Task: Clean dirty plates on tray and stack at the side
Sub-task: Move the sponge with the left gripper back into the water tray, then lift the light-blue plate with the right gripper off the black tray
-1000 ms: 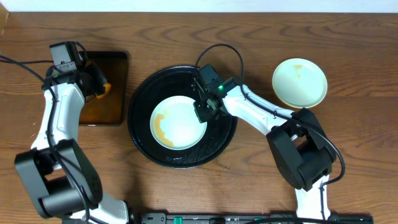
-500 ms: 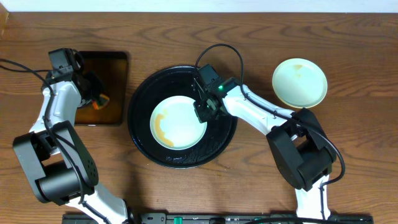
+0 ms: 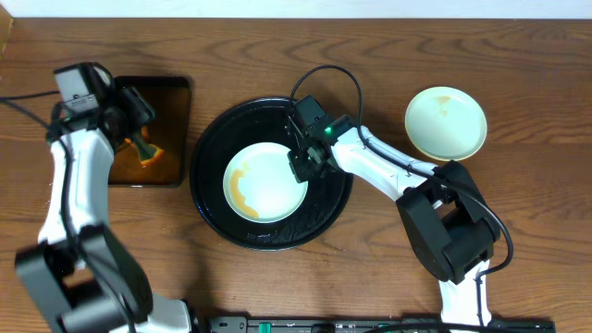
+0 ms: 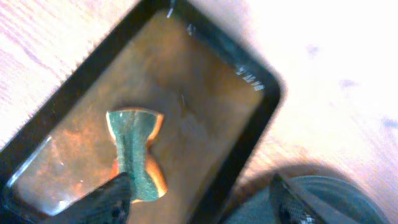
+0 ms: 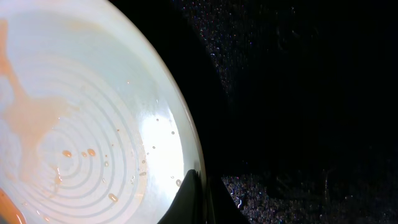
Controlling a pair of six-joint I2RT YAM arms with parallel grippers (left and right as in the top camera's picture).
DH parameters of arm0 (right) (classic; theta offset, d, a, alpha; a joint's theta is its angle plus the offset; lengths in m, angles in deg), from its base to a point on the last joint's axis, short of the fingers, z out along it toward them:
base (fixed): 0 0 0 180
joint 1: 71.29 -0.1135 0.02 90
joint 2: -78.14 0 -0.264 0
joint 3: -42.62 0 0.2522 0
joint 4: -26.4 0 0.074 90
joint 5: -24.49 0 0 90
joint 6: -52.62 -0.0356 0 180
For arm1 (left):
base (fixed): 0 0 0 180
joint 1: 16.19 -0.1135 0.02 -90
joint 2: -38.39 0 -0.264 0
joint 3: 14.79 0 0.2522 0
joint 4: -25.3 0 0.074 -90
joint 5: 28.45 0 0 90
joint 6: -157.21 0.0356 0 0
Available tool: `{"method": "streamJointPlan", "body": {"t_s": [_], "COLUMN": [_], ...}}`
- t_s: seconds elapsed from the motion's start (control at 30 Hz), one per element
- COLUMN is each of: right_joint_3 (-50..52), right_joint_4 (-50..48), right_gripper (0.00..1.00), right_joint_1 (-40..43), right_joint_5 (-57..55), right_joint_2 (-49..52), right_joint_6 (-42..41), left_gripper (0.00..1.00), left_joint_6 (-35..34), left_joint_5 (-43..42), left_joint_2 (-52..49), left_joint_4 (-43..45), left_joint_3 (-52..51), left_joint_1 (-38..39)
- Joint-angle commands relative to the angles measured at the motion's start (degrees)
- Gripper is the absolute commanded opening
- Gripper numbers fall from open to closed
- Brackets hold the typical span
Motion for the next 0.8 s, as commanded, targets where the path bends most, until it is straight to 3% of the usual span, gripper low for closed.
{"method": "streamJointPlan", "body": {"t_s": [0.0, 0.23, 0.57, 0.77], "right_joint_3": [-0.24, -0.31, -0.31, -0.31], "right_joint_4": [0.98, 1.62, 2.14, 3.02], "right_gripper": [0.01, 0.01, 0.01, 0.04], "right_joint_1": [0.46, 0.46, -3.30, -3.10], "right_joint_5": [-3.13, -9.55, -27.08, -18.23], "right_joint_2": [0.61, -6.47, -19.02, -17.40], "right_joint_6": [0.68, 0.74, 8.50, 2.05], "left_gripper": [0.75, 0.76, 0.77, 0.77], "left_joint_6": [0.22, 0.24, 0.22, 0.22], "left_joint_5": [-1.70, -1.68, -1.70, -1.70], "left_joint_2": [4.50, 4.52, 4.52, 4.52], "left_joint_4": [-0.57, -1.09, -1.07, -1.07], "left_joint_3": [0.28, 0.26, 0.26, 0.26], "left_joint_1": [-0.20, -0.20, -0.20, -0.20]}}
